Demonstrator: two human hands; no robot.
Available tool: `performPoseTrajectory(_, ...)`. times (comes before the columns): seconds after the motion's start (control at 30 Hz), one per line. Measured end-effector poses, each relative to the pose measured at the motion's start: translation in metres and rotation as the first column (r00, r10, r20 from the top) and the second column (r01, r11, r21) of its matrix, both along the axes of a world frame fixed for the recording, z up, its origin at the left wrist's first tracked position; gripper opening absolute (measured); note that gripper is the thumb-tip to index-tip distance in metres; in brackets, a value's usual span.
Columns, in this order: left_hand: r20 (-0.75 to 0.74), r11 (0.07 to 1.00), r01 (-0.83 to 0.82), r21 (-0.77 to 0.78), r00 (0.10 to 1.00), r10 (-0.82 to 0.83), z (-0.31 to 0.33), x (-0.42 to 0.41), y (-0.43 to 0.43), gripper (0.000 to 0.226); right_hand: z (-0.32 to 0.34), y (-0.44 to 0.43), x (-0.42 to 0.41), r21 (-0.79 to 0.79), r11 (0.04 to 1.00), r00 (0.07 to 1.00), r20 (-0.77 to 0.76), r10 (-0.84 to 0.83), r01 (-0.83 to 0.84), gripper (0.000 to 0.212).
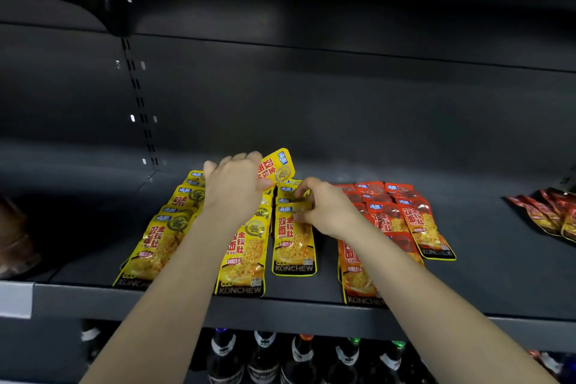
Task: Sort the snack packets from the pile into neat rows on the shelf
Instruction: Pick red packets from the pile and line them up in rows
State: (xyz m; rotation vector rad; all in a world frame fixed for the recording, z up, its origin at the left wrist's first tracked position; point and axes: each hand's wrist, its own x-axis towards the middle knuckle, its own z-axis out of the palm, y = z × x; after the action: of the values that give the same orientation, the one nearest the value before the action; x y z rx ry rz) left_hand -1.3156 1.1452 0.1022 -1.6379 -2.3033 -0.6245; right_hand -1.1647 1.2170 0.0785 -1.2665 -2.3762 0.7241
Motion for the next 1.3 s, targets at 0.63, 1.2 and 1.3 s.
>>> performPoseTrajectory(0.63,0.179,0.978,0.203,-0.057,0.965,-0.190,0.005,0.010,-0.017,0.020,0.003,0.015,0.020,0.351,0.936,0.991,0.134,-0.016,-0.032,0.020)
performPoseTrajectory(1.2,0.733,0.969,0.199,0.149,0.636,-0.243,-0.032,0.048,-0.052,0.061,0.001,0.034,0.064,0.464,0.883,0.993,0.051,-0.107,0.072,0.009)
performPoseTrajectory(1.3,0.713,0.976,0.178,0.127,0.667,-0.214,-0.039,0.055,-0.051,0.066,-0.001,0.035,0.068,0.472,0.878,0.993,0.035,-0.112,0.083,0.009)
